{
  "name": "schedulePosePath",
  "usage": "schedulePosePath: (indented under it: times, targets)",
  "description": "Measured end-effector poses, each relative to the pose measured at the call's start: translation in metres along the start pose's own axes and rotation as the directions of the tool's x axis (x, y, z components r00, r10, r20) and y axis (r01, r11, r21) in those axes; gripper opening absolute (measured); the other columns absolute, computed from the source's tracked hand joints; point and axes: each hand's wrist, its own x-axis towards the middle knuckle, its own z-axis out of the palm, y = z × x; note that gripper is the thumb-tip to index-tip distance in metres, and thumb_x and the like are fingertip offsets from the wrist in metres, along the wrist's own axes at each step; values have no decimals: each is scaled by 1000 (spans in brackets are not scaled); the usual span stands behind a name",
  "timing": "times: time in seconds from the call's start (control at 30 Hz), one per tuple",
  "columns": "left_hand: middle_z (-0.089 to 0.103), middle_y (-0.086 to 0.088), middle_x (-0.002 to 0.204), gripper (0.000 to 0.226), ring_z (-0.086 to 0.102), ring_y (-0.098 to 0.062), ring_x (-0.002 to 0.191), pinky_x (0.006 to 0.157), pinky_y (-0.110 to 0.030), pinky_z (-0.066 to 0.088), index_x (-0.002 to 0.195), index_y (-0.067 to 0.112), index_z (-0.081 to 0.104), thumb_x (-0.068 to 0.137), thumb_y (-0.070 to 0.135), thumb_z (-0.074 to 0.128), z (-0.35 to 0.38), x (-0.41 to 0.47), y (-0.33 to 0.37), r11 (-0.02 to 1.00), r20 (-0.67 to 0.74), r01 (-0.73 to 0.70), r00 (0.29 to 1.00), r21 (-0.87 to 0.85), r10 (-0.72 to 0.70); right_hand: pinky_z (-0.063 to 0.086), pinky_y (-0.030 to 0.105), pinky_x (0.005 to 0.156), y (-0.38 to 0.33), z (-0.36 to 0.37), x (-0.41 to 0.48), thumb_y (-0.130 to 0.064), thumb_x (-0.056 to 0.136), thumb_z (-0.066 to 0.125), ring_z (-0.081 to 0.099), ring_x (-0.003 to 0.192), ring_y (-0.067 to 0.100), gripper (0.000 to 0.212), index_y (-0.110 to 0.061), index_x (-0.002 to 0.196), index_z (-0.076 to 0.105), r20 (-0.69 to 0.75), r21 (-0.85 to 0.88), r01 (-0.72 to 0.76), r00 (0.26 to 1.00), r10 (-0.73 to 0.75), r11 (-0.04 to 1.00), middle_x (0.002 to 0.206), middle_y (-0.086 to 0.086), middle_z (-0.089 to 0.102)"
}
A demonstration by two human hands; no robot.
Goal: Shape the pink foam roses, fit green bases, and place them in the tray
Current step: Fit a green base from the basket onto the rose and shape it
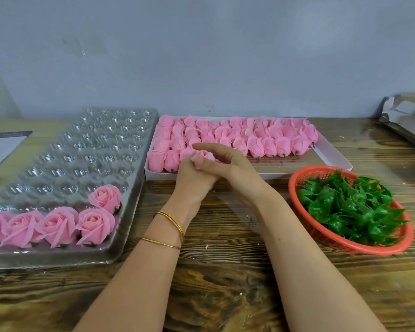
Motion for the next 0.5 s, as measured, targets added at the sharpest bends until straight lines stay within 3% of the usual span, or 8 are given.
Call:
schedulePosePath:
  times: [0.07, 0.2, 0.27, 0.37, 0.5]
  targets:
    - [73, -7, 80, 10, 71, -23, 83, 74, -40, 58, 78, 19, 73, 71, 12, 72, -5, -1, 5, 994, -46, 19, 999, -108, -24, 53, 25, 81, -2, 1, 2, -32, 78, 68, 65, 106, 15, 45, -17, 120, 67, -22, 75, -37, 999, 39, 996, 118, 11, 66]
    - [67, 10, 57, 40, 65, -4, 57, 53, -19, 52, 58, 31, 75, 80, -2, 70, -10, 2, 5, 982, -92, -15, 996, -189, -3, 56, 31, 78, -3, 1, 5, -29, 78, 58, 63, 98, 20, 41, -8, 111, 68, -62, 309, -80, 993, 104, 948, 107, 12, 65]
    - [68, 10, 59, 44, 66, -3, 59, 53, -16, 50, 55, 30, 74, 82, -4, 68, -11, 2, 9, 979, -102, -37, 995, -202, 17, 56, 32, 84, -1, 2, 6, -21, 88, 53, 64, 96, 20, 29, -5, 107, 68, -76, 330, -84, 990, 115, 940, 104, 10, 67]
    - [68, 11, 61, 47, 68, -1, 65, 57, -17, 52, 55, 34, 74, 85, -2, 67, -13, 2, 12, 973, -105, -40, 994, -229, 17, 57, 32, 84, -1, 4, 6, -9, 93, 44, 68, 86, 15, 27, -4, 100, 69, -61, 323, -91, 991, 117, 942, 97, 7, 72]
    - [68, 14, 59, 62, 67, 0, 63, 64, -29, 57, 48, 53, 66, 84, 2, 69, -12, 1, 14, 948, -104, -21, 994, -317, -13, 56, 25, 69, -1, 5, 6, 0, 86, 44, 66, 74, 13, 33, -11, 76, 73, -18, 309, -154, 986, 168, 939, 75, 3, 69]
